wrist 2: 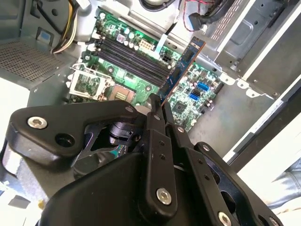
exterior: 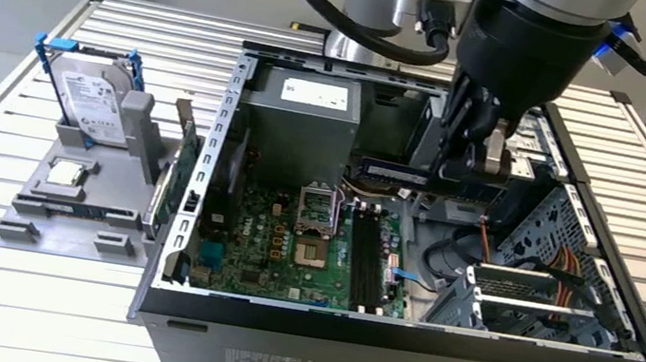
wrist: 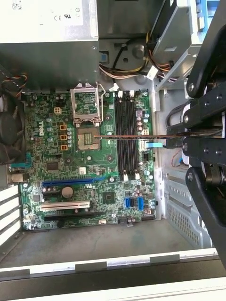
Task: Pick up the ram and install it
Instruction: 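Insert the ram into the slot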
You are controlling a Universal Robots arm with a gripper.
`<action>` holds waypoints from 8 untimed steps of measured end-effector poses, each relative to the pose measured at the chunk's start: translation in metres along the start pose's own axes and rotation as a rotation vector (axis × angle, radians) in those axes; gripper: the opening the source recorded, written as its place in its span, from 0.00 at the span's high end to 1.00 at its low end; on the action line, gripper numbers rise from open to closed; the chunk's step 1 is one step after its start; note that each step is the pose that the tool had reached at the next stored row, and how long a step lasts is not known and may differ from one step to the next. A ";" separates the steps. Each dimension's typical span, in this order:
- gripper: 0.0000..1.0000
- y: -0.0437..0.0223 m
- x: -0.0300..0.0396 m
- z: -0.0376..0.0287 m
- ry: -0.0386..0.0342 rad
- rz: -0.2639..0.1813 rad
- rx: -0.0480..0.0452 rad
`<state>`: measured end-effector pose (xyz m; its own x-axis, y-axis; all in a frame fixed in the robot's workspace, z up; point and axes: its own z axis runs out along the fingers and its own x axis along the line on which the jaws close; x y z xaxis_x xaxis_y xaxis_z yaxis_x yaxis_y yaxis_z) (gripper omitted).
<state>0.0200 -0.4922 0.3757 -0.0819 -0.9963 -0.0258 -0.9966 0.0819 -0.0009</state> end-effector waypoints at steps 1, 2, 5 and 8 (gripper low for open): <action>1.00 -0.0004 -0.0006 0.0000 0.0000 -0.001 0.0000; 1.00 -0.0007 -0.0012 0.0000 0.0000 -0.001 0.0000; 1.00 -0.0017 -0.0031 0.0001 -0.0001 -0.003 -0.0001; 1.00 -0.0026 -0.0046 0.0001 0.0000 -0.005 -0.0001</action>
<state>0.0230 -0.4879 0.3757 -0.0772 -0.9967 -0.0258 -0.9970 0.0773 -0.0009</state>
